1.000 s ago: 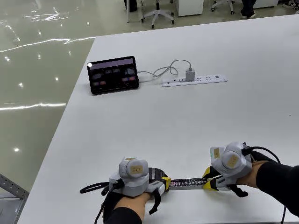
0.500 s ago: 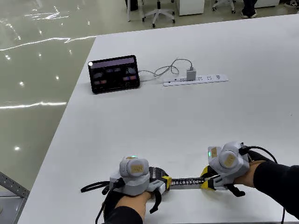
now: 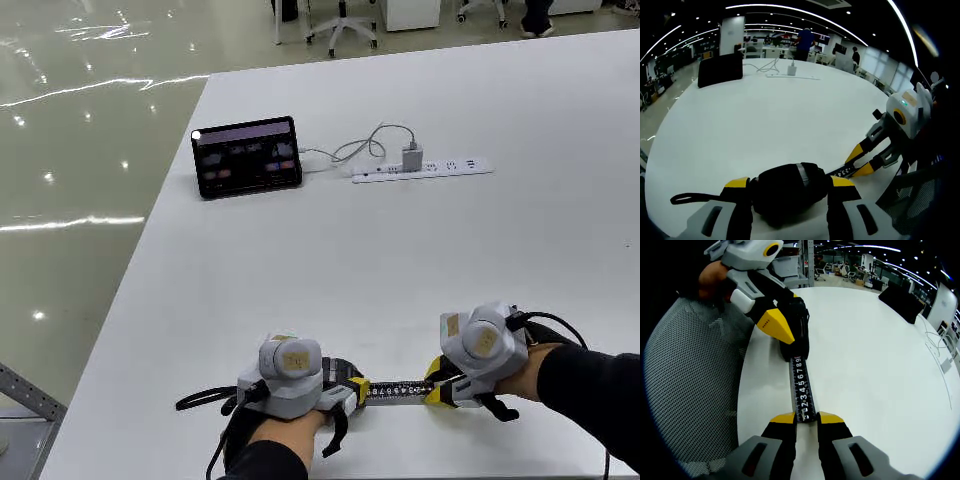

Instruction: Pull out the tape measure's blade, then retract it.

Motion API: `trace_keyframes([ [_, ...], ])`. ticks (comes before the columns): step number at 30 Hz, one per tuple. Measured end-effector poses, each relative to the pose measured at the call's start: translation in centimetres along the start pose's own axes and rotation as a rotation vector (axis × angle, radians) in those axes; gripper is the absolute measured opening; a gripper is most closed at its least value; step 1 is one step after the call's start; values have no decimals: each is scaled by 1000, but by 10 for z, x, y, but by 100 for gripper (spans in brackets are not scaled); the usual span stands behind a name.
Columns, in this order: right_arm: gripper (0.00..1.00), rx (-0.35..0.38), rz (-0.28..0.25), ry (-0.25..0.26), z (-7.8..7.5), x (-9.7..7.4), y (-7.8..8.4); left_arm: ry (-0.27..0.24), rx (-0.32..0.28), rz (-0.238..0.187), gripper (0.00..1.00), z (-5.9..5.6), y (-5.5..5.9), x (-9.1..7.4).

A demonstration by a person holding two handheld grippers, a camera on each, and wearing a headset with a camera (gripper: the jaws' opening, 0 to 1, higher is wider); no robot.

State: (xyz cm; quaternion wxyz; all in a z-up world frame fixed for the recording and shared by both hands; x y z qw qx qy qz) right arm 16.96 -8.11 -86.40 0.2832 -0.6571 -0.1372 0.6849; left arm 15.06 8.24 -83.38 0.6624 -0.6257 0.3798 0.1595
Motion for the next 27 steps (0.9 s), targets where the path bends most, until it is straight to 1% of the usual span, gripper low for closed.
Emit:
trace_keyframes([
  [18,11,-18,-6,-9,4,10,-13,5,0,2,56,1,0,0],
  [27,12,-35,-14,-9,6,14,-17,5,0,0,56,1,0,0],
])
Point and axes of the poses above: the centre of the closed fingertips' face, and the gripper's own axes: x roughly forward along the fingers, z roughly to its left, y roughly out of its underside, the point moved 5 cm from there along -x, roughly backward along the fingers, and after that the axes turned 7 degrees about x, right-handed, at the moved point
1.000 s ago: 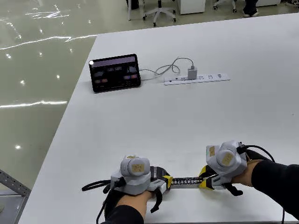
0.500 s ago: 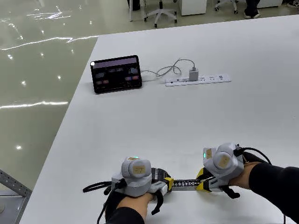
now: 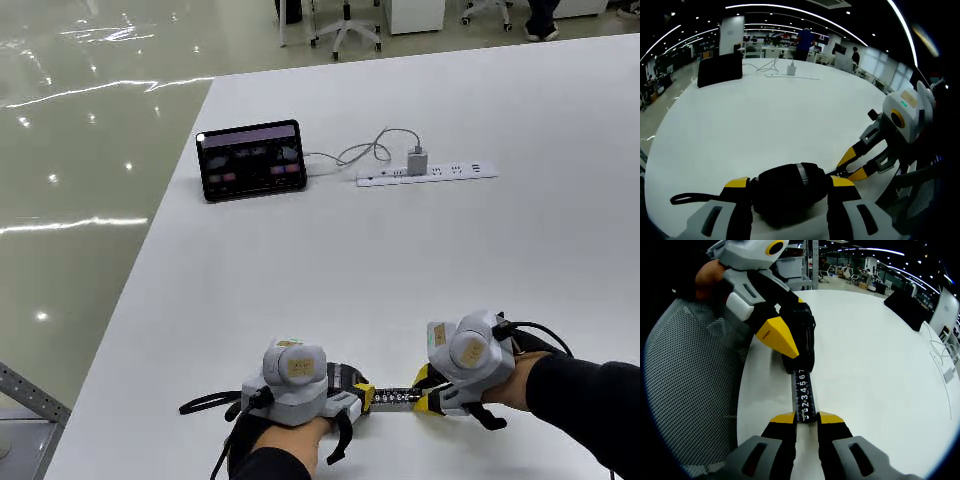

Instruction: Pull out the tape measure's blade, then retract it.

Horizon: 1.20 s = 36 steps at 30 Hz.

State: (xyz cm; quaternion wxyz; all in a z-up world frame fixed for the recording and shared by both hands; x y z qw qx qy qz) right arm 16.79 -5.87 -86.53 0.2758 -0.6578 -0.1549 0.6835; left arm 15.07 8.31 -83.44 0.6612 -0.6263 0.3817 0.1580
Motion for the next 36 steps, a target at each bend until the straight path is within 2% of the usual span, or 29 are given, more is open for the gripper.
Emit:
trace_keyframes([
  [25,11,0,-24,-9,3,8,-9,7,-3,6,55,0,0,0],
  [36,11,8,-38,-15,2,10,-15,8,-24,5,55,2,0,-1],
])
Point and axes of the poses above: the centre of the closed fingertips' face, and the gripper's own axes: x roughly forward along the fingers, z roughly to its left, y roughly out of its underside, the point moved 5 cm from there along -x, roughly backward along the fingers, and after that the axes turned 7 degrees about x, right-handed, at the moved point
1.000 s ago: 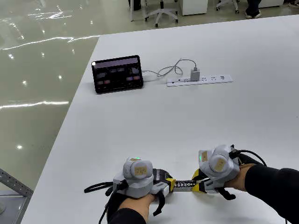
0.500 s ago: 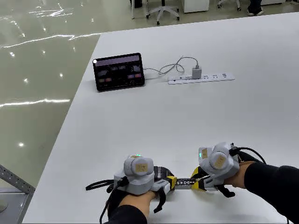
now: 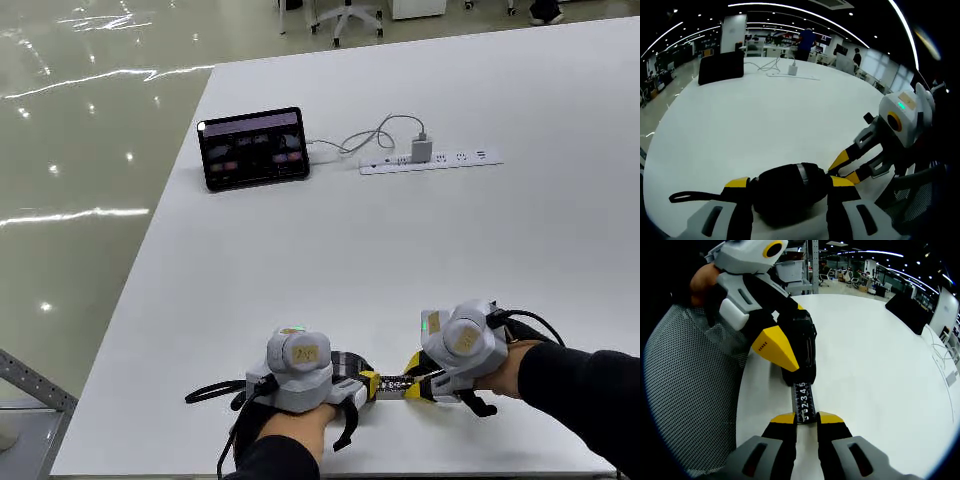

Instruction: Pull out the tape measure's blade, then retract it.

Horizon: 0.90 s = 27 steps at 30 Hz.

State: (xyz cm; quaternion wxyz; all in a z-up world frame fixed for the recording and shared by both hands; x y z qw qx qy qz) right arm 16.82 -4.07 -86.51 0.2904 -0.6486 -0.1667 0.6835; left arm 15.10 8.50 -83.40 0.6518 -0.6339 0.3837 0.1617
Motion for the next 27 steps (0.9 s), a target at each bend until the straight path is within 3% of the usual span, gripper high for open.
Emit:
trace_keyframes([
  [27,10,2,-6,-15,4,10,-11,13,-6,-1,55,1,0,-1],
])
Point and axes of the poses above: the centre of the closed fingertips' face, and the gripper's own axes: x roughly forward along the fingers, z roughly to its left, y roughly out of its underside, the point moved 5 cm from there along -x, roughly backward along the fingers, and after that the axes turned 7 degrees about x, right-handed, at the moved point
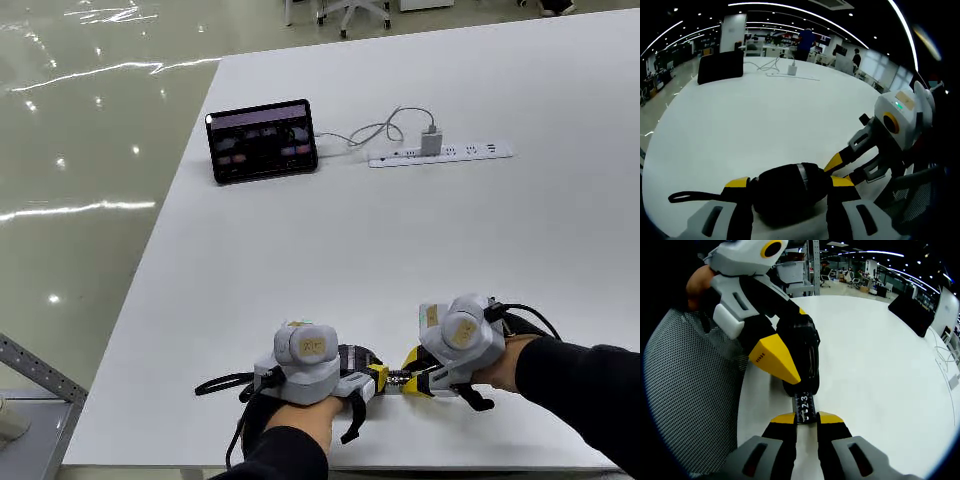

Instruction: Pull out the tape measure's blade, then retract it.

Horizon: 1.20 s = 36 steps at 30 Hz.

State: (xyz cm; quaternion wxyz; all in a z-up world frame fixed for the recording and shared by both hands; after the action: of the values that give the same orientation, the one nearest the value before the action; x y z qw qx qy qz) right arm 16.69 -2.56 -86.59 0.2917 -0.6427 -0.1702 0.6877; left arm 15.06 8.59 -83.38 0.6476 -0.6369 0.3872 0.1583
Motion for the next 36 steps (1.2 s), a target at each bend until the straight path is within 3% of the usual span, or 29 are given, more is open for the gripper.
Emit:
trace_keyframes([
  [17,10,-8,4,-9,1,5,-6,3,-4,-5,55,0,0,0],
  [31,13,-30,-31,-11,1,3,-3,-10,17,-18,58,-1,0,1],
  [36,13,-39,-36,-7,1,3,-2,-14,54,-19,58,-2,-1,0],
])
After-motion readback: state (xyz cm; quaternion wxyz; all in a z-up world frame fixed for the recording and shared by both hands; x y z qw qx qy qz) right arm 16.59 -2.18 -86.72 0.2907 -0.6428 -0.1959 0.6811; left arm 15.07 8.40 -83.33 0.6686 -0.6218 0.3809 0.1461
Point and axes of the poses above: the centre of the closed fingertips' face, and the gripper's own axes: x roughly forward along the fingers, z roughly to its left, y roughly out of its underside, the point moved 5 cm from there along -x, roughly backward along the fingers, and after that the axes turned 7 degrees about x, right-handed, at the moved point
